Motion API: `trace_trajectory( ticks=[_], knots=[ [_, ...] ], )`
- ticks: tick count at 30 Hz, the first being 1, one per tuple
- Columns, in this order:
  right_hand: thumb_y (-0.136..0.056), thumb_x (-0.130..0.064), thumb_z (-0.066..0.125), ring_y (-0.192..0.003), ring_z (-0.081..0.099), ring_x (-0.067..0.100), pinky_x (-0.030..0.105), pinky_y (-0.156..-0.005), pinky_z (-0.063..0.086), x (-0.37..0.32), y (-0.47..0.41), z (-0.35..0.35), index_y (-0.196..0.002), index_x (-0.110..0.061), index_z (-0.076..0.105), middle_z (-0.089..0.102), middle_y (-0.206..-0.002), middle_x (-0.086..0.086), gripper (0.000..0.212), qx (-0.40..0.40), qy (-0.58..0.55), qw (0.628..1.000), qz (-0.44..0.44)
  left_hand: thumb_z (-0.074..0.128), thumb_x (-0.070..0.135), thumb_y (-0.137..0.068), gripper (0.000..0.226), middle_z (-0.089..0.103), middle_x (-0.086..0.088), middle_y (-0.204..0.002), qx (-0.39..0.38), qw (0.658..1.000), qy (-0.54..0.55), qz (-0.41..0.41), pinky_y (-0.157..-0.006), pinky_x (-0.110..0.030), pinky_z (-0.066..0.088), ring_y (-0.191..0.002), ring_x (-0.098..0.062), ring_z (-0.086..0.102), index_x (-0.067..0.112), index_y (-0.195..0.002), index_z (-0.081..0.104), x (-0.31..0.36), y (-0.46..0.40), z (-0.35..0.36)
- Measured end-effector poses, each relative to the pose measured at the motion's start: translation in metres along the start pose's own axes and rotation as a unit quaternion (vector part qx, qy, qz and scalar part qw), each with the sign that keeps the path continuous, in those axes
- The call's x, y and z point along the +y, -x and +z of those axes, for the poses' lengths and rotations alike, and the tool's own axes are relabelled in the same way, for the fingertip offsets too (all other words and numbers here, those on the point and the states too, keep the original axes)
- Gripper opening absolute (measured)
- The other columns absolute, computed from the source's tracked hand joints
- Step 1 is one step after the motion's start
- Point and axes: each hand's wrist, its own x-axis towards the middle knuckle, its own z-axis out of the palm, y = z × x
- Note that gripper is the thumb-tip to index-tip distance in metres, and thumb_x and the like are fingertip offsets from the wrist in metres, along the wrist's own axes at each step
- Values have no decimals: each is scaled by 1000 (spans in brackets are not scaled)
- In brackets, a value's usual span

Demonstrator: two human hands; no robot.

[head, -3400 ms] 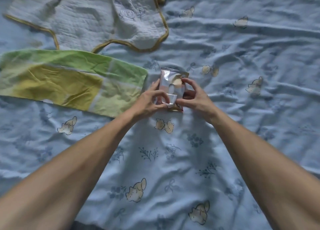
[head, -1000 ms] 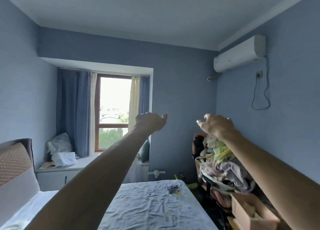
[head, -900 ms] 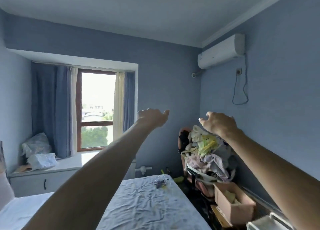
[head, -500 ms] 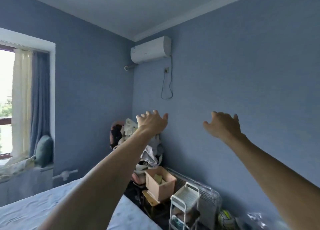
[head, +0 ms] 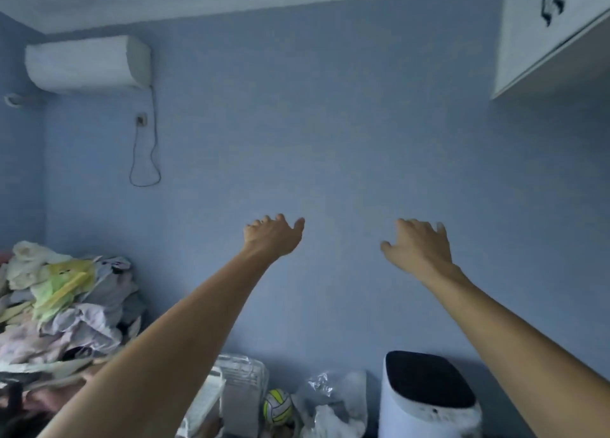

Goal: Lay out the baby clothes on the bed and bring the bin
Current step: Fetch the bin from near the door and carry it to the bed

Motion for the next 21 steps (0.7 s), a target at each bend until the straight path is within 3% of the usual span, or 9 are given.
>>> trace_trajectory(
  ticks=[12,21],
  knots=[
    [-92,-36,45,-117,52,29,46,-110,22,210,-96,93,-112,-11,56,59,-121,10,34,-1,118,987,112,13,57,-96,68,43,-15,-141,-12,987,26,161,-108,-45,25,-131,-33,38,11,-138,42,235,-124,127],
    [-94,-35,41,-121,50,28,42,-108,26,311,-160,179,-122,-9,52,56,-128,11,39,-48,134,962,234,13,55,-97,70,38,-12,-145,-23,956,62,286,-112,-43,17,-136,-28,30,6,-140,37,372,-206,241]
  ],
)
